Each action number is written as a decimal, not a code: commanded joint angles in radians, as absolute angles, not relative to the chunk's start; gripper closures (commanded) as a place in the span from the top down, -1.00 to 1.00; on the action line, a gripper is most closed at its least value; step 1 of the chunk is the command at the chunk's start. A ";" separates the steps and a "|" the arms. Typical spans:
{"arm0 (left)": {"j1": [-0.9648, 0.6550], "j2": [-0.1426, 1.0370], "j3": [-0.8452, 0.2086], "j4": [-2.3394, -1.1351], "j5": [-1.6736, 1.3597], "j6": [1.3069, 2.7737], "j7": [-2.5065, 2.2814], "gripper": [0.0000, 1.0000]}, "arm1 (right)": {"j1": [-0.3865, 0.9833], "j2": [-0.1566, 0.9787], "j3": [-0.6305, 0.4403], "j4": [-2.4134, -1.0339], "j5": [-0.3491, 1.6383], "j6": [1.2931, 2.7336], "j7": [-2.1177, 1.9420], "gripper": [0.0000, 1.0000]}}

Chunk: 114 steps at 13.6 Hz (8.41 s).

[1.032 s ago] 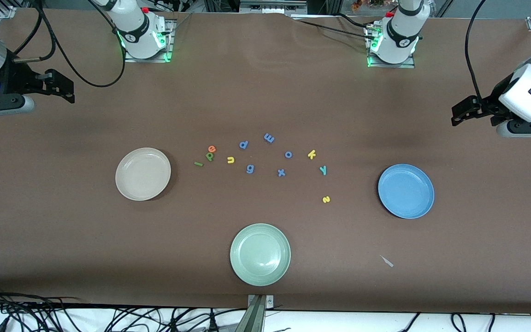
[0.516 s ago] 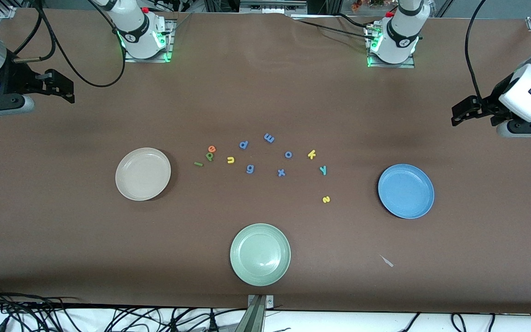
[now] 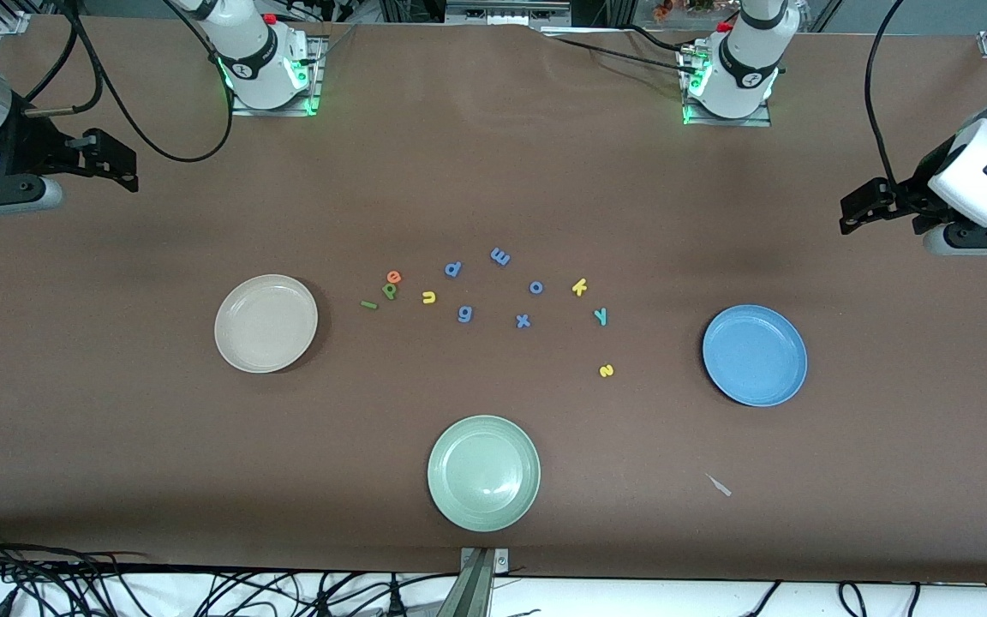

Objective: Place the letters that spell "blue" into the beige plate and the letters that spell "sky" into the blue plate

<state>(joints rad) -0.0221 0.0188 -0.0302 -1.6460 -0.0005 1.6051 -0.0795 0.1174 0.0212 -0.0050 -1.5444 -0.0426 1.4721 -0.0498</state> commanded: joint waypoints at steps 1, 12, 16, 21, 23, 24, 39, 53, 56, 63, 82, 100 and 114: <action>-0.015 0.014 -0.034 -1.634 0.023 1.586 -0.063 1.00 | 0.109 0.034 -0.005 -1.517 -0.026 1.457 -0.058 1.00; -0.020 0.012 -0.040 -1.632 0.025 1.586 -0.069 1.00 | 0.109 0.034 -0.005 -1.519 -0.026 1.456 -0.058 1.00; -0.018 0.014 -0.038 -1.634 0.023 1.586 -0.064 1.00 | 0.109 0.034 -0.006 -1.519 -0.026 1.454 -0.058 1.00; -0.018 0.014 -0.038 -1.634 0.023 1.586 -0.064 1.00 | 0.109 0.034 -0.006 -1.519 -0.026 1.453 -0.058 1.00; -0.018 0.014 -0.038 -1.632 0.023 1.586 -0.064 1.00 | 0.109 0.034 -0.006 -1.519 -0.026 1.453 -0.058 1.00; -0.018 0.012 -0.038 -1.632 0.023 1.586 -0.064 1.00 | 0.109 0.034 -0.006 -1.519 -0.026 1.453 -0.058 1.00; -0.018 0.018 -0.037 -1.632 0.021 1.592 -0.071 1.00 | 0.104 0.034 -0.023 -1.516 0.033 1.463 -0.044 1.00; -0.021 0.023 -0.037 -1.631 0.023 1.589 -0.064 1.00 | 0.135 0.066 -0.034 -1.519 0.072 1.493 -0.061 1.00; -0.021 0.023 -0.037 -1.631 0.023 1.589 -0.061 1.00 | 0.138 0.090 -0.034 -1.545 0.057 1.518 -0.061 1.00; -0.047 0.063 -0.040 -1.618 0.011 1.600 -0.055 1.00 | 0.133 0.100 -0.034 -1.614 0.046 1.545 -0.063 1.00; -0.322 0.701 -0.038 -1.298 0.012 1.900 0.415 1.00 | 0.130 0.277 0.268 -2.069 0.043 2.359 0.380 0.99; -0.380 0.908 -0.040 -1.307 -0.038 2.157 0.992 0.81 | 0.155 0.554 0.321 -2.045 -0.347 2.609 0.845 0.91; -0.388 0.920 -0.038 -1.315 -0.037 2.195 0.991 -1.00 | 0.158 0.584 0.319 -2.045 -0.419 2.634 0.845 0.53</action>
